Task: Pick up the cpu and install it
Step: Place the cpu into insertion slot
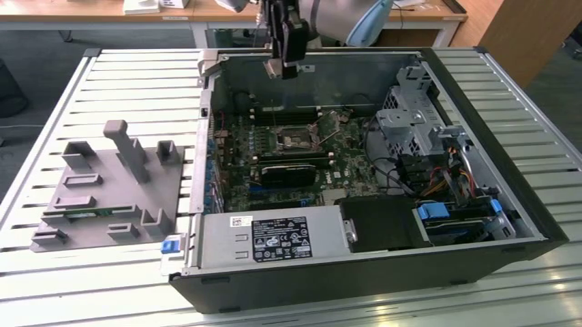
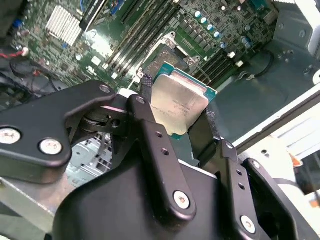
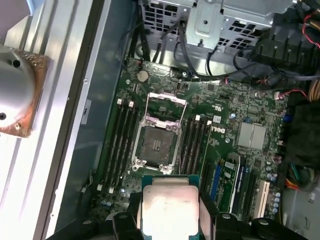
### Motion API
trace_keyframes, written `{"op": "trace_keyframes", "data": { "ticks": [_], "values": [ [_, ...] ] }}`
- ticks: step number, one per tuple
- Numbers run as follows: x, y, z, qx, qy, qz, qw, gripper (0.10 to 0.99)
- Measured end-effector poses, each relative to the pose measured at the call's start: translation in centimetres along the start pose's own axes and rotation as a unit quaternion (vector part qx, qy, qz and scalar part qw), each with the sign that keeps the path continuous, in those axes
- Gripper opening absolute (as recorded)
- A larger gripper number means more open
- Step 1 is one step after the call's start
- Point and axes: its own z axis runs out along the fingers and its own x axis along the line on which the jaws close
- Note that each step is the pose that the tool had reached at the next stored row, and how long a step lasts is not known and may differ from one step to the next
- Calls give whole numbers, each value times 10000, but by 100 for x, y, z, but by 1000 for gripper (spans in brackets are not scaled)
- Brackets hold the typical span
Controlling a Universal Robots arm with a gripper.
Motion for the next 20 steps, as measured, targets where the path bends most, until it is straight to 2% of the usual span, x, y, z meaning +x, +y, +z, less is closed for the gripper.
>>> {"op": "trace_keyframes", "data": {
  "ticks": [9, 20],
  "values": [
    [4, 1, 9, 5, -36, 558, 9984, 541],
    [11, 5, 12, 9, -66, 1007, 9949, 541]
  ]
}}
